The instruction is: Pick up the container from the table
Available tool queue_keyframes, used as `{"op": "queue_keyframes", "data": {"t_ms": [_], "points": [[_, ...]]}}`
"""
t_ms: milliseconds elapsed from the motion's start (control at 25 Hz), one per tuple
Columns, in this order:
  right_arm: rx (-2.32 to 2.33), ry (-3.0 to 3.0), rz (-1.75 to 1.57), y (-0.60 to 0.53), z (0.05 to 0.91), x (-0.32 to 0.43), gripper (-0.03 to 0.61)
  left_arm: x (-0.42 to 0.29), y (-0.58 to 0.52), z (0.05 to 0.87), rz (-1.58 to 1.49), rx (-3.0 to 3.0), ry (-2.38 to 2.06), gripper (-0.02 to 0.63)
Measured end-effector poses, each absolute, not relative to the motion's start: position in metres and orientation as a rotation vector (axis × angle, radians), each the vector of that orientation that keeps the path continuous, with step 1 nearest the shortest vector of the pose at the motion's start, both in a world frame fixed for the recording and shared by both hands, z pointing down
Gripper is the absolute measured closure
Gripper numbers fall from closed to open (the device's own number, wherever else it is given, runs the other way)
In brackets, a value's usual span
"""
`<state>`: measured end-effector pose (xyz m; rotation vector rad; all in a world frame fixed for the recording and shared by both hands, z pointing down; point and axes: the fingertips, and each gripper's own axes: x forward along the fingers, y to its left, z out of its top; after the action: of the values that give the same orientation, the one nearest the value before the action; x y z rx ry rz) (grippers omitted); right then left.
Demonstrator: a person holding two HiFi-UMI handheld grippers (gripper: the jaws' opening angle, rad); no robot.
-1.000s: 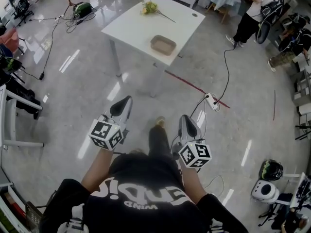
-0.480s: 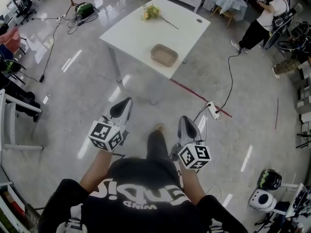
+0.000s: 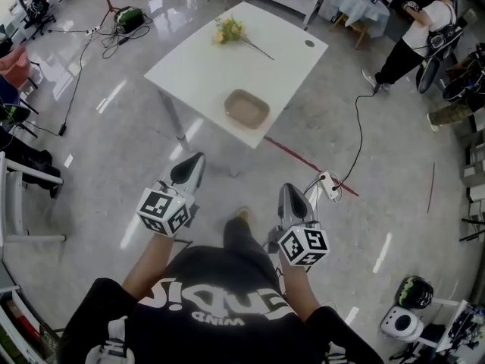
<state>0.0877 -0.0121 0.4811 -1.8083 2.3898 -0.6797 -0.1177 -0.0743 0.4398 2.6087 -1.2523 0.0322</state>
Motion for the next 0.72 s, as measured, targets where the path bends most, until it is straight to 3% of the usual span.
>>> {"op": "queue_keyframes", "data": {"t_ms": [720], "points": [[-1.682, 2.482, -0.676, -0.169, 0.474, 0.167, 0.578, -0.045, -0.205, 0.415, 0.030, 2.573, -1.399, 0.612]]}}
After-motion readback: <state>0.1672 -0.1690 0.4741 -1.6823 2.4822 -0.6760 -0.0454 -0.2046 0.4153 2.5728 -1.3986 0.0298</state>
